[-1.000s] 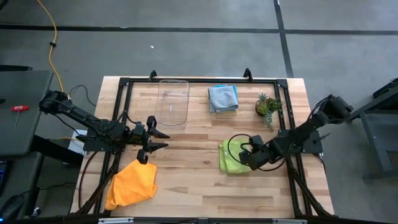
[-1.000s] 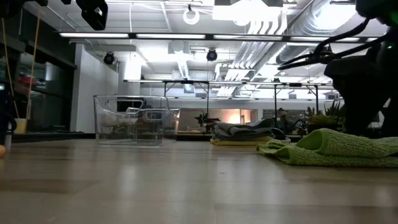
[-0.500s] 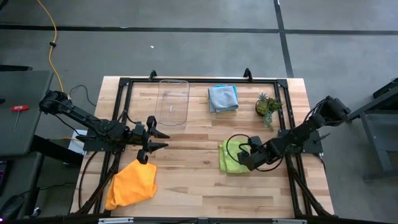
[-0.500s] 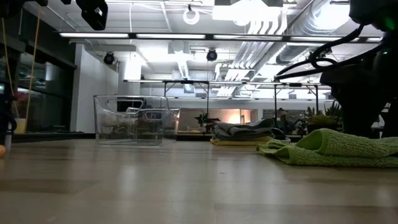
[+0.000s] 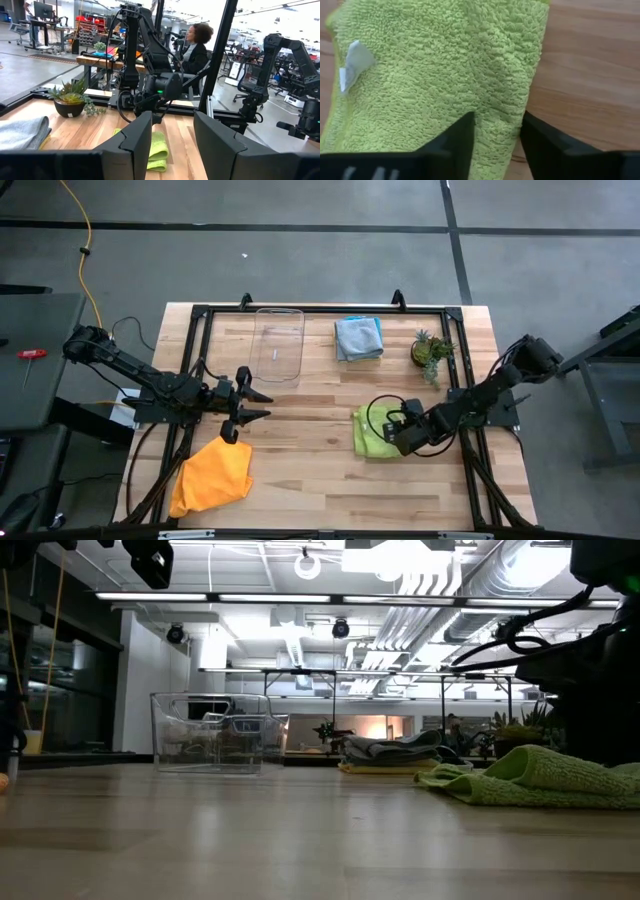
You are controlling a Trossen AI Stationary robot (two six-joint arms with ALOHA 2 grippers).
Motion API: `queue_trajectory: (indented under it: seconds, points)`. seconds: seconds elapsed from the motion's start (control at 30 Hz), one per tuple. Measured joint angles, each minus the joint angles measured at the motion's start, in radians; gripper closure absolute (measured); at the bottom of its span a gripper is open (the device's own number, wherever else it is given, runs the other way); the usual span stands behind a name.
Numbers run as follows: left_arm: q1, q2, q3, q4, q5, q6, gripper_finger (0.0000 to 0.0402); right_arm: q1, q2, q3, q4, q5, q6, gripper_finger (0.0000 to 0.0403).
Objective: Fold microfiber towels
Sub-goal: Stack the green microfiber cloth on the gray microfiber cloth
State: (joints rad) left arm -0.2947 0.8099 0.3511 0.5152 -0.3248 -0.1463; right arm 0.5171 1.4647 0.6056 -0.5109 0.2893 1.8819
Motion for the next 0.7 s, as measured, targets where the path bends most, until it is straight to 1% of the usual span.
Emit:
queue_trajectory:
  seconds: [0.17,0.23,0.3,0.37,0.47,0.5,0.6,0.7]
  points:
    - [0.0,0.0,0.0,-0.004,0.0,0.0,0.0264,0.0,0.001,0.0,0.01,0.009,-0.054,0.0304]
    - [0.0,0.0,0.0,-0.003,0.0,0.0,0.0264,0.0,0.001,0.0,0.015,0.018,-0.084,0.0333]
    - [0.0,0.0,0.0,-0.004,0.0,0.0,0.0264,-0.006,0.002,0.0,0.028,0.024,-0.127,0.0372]
    - [0.0,0.0,0.0,-0.004,0.0,0.0,0.0264,-0.023,0.001,0.001,0.035,0.014,-0.186,0.0393]
    - [0.0,0.0,0.0,-0.014,0.0,0.0,0.0264,-0.074,0.004,0.026,0.02,-0.034,-0.363,0.039]
    - [0.0,0.0,0.0,-0.017,0.0,0.0,0.0264,-0.095,0.006,0.042,0.012,-0.035,-0.434,0.0395]
    - [0.0,0.0,0.0,-0.018,-0.002,0.01,0.0264,-0.173,0.004,0.113,-0.043,-0.034,-0.682,0.0398]
    - [0.0,0.0,0.0,-0.018,-0.024,0.018,0.0264,-0.262,0.004,0.197,-0.137,-0.035,-0.948,0.04]
